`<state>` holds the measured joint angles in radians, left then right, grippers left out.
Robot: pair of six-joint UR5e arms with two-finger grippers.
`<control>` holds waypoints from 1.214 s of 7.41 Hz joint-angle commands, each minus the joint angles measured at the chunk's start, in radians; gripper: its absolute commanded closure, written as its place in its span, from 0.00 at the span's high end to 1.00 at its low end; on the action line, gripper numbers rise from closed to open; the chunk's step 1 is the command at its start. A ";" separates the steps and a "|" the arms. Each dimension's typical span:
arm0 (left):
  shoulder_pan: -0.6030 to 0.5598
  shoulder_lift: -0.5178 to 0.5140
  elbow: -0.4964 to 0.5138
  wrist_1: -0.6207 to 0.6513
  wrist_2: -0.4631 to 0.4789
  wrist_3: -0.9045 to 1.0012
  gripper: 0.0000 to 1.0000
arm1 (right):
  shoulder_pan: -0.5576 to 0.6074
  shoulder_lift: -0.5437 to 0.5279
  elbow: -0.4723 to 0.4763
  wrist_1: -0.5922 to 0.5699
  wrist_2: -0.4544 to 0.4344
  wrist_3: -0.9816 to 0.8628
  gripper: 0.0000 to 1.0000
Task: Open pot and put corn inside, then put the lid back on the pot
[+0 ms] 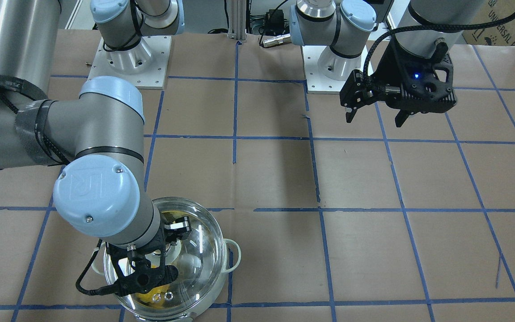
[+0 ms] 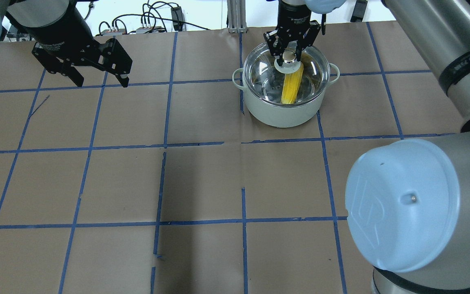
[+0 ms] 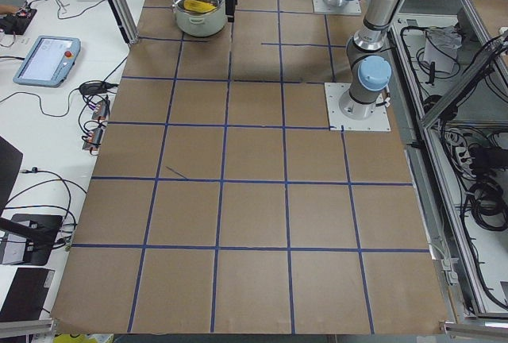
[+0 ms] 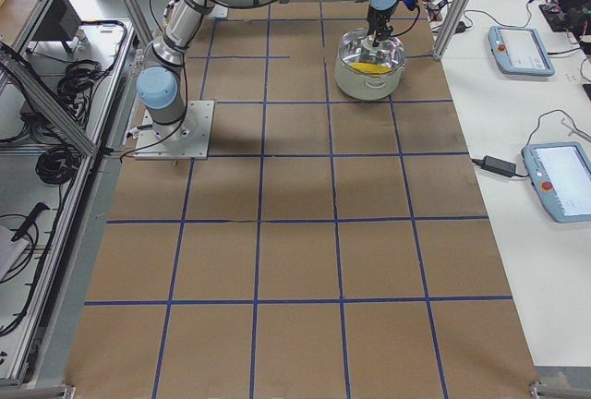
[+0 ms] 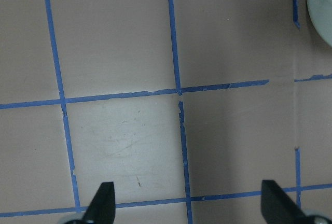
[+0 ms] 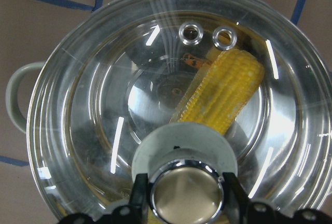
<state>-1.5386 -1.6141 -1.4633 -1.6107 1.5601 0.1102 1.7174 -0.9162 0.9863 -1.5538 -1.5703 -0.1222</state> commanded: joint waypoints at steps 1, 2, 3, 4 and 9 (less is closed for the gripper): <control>0.000 0.000 -0.002 0.000 0.000 -0.001 1.00 | 0.001 0.000 0.000 -0.002 -0.004 -0.001 0.85; 0.000 0.000 -0.002 0.000 0.000 0.000 1.00 | 0.002 0.000 0.000 -0.026 -0.004 0.001 0.91; 0.000 0.000 -0.003 0.000 0.000 0.000 1.00 | 0.004 0.000 0.000 -0.034 -0.004 0.006 0.95; 0.000 0.000 -0.003 0.002 0.000 0.000 1.00 | 0.002 -0.004 -0.011 -0.034 -0.007 0.009 0.96; 0.000 0.003 -0.003 0.000 0.008 0.000 1.00 | -0.077 -0.344 0.296 -0.009 -0.007 -0.049 0.95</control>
<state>-1.5386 -1.6122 -1.4665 -1.6094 1.5625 0.1100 1.6691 -1.1467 1.1448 -1.5543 -1.5779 -0.1420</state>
